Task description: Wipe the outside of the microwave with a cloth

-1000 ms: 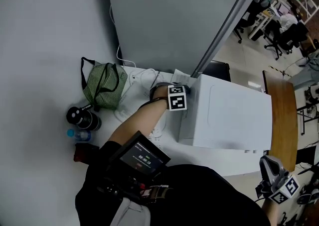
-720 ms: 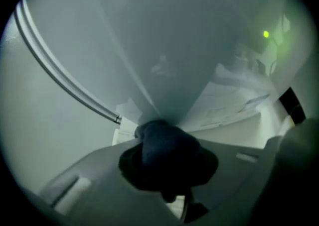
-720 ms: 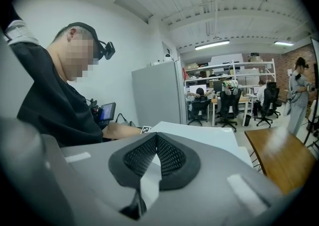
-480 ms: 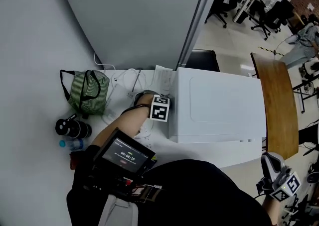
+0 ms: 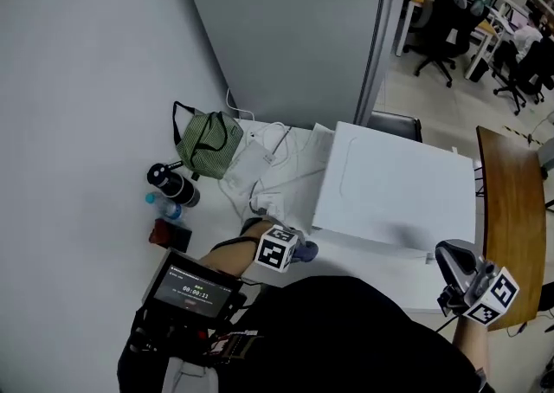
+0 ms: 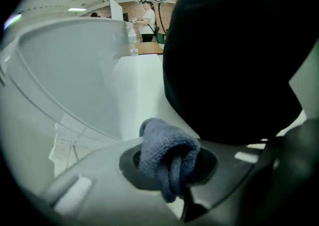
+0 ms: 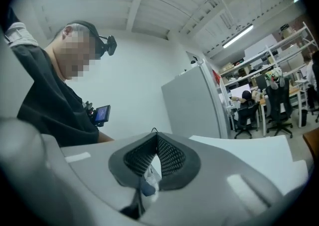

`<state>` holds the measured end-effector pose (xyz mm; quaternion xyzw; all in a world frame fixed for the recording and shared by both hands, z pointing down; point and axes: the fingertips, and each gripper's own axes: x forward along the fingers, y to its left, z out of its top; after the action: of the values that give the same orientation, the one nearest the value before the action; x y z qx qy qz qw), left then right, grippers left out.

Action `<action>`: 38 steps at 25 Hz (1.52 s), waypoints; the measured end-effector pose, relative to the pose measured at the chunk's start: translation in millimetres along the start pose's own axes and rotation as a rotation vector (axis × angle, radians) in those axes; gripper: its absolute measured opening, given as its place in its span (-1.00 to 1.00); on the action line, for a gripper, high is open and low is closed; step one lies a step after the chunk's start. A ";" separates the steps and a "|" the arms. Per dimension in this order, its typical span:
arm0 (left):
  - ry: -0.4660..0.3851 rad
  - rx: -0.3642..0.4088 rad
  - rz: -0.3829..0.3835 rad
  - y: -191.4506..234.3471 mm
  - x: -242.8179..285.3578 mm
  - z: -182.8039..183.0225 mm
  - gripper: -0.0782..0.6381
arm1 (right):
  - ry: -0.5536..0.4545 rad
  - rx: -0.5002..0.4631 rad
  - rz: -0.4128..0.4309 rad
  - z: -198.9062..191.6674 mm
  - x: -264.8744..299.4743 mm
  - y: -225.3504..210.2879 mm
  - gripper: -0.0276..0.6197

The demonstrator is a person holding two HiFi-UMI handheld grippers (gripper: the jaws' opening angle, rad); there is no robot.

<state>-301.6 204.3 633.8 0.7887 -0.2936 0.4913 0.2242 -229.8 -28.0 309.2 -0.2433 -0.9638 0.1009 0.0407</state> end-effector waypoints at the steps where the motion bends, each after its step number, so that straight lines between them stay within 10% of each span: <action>1: -0.015 -0.055 0.026 -6.2 -1.2 3.1 -0.63 | -0.007 0.003 0.027 -1.7 -2.4 -3.8 -0.90; 8: -0.276 -0.385 0.258 -13.3 -73.4 16.2 -0.63 | -0.064 0.061 0.104 0.0 4.8 -3.2 -0.90; 15: -0.619 -0.316 0.479 17.5 -170.9 45.0 -0.63 | -0.080 0.034 -0.010 11.5 14.9 36.5 -0.90; 25: -0.614 -0.009 0.504 77.1 -218.6 120.7 -0.63 | -0.082 -0.022 -0.304 4.0 -50.7 57.9 -0.90; 38: -0.170 0.104 0.568 309.6 -147.8 350.5 -0.63 | -0.173 0.039 -0.383 -38.8 -267.5 -133.7 -0.90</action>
<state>-338.7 -210.0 373.9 0.7238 -0.4946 0.4811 0.0117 -51.6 -264.0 367.9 -0.0455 -0.9902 0.1307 -0.0189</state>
